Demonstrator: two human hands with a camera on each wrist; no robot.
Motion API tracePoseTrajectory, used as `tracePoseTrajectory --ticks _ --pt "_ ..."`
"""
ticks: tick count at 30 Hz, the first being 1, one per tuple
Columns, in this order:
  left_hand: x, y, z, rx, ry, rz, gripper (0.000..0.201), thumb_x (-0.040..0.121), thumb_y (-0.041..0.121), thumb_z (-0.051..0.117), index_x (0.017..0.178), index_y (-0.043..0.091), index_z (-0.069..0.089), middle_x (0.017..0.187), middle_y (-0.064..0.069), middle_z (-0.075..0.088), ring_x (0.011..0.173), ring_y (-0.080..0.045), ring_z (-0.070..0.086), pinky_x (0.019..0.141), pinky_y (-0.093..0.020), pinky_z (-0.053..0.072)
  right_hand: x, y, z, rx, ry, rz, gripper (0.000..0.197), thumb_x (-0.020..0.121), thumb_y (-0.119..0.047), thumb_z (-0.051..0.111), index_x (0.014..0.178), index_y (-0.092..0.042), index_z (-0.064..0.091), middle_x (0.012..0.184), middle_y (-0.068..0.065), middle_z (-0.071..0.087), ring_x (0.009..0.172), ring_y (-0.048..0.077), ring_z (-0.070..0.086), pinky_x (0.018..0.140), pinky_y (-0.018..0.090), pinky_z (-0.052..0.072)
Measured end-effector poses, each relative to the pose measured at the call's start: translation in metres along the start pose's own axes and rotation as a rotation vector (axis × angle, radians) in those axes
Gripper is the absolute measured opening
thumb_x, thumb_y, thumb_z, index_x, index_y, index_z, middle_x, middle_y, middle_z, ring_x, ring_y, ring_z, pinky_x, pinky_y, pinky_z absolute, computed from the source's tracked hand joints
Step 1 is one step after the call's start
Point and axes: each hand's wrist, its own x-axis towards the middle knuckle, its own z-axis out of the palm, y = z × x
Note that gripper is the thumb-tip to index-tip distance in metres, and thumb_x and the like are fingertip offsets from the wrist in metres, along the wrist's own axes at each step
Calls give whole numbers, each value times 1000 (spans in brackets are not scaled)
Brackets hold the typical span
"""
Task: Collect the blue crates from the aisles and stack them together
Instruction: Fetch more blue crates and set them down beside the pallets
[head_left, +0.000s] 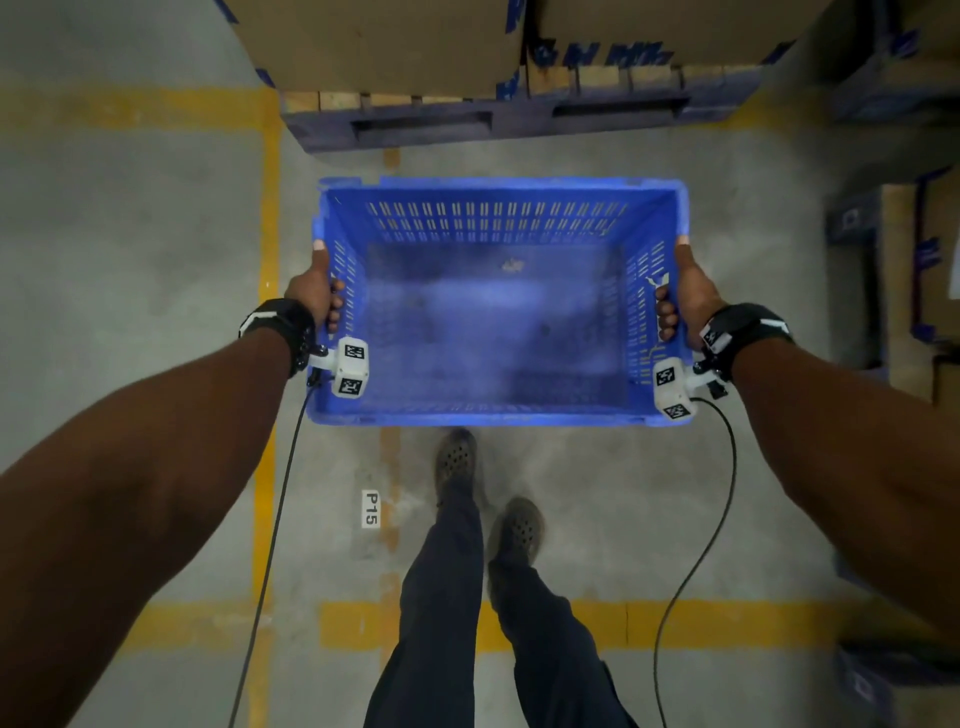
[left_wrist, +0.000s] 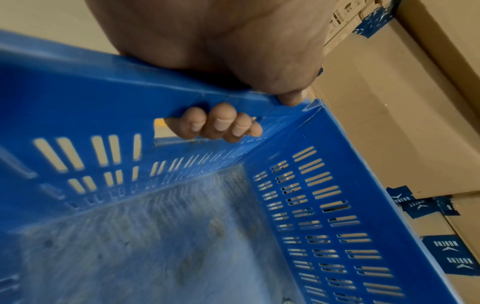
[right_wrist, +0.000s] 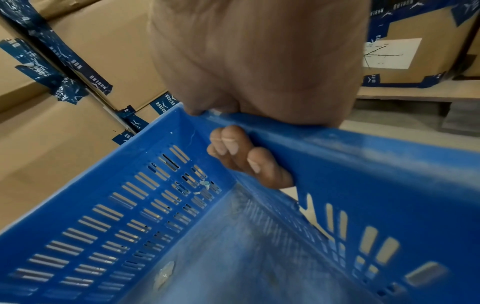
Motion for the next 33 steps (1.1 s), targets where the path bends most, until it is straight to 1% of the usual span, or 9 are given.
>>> tracePoseTrajectory --ticks 15,20,22,24,25,27,29,31,33 --pt "8 -8 -1 6 39 43 70 84 85 34 71 18 49 54 -1 40 41 -20 31 46 -27 29 6 0 5 20 107 -22 78 79 -91 35 65 -15 48 50 5 40 38 21 35 44 26 34" --pt "3 -4 1 4 86 106 62 96 69 39 85 11 56 65 -5 51 46 -20 45 51 -32 45 12 -2 3 -13 146 -18 73 86 -82 40 71 -12 55 58 7 48 43 21 43 46 26 38" --pt "-2 0 -3 105 107 160 57 101 59 39 87 7 57 70 -7 54 53 -23 51 57 -34 48 13 -4 -2 -65 156 -14 70 92 -74 40 81 -9 62 71 12 61 55 26 56 51 29 49" --pt "-11 8 -13 287 162 234 52 103 53 40 72 12 52 66 -6 49 60 -28 47 59 -34 37 9 -10 -11 -185 181 -27 75 97 -70 34 102 -3 68 96 24 69 83 39 67 77 41 56" --pt "-18 15 -19 338 212 247 48 103 50 43 74 12 53 70 -7 50 69 -29 49 63 -35 35 5 -16 -18 -234 186 -33 75 100 -64 30 115 1 65 109 30 67 98 43 64 89 45 50" --pt "-34 26 -30 338 264 265 41 103 43 48 107 5 63 102 -12 62 102 -29 59 85 -33 40 -11 -28 -27 -370 221 -111 62 106 -49 32 134 2 53 125 34 59 115 46 57 97 45 42" --pt "-61 41 -43 374 214 344 49 103 39 50 139 5 53 139 -17 55 130 -30 51 107 -31 34 -49 -46 -30 -430 231 -169 59 104 -50 41 141 -4 49 139 25 56 128 39 52 105 39 38" --pt "-96 54 -59 418 159 490 53 103 39 51 147 9 48 150 -17 47 139 -31 44 116 -33 29 -85 -61 -32 -412 246 -275 61 102 -48 48 149 -10 44 150 19 48 138 34 45 112 36 32" --pt "-135 63 -75 493 166 661 60 99 47 50 147 11 48 152 -16 46 141 -29 41 116 -31 25 -126 -75 -33 -445 224 -384 64 101 -46 52 153 -11 39 155 17 42 143 31 40 118 37 29"
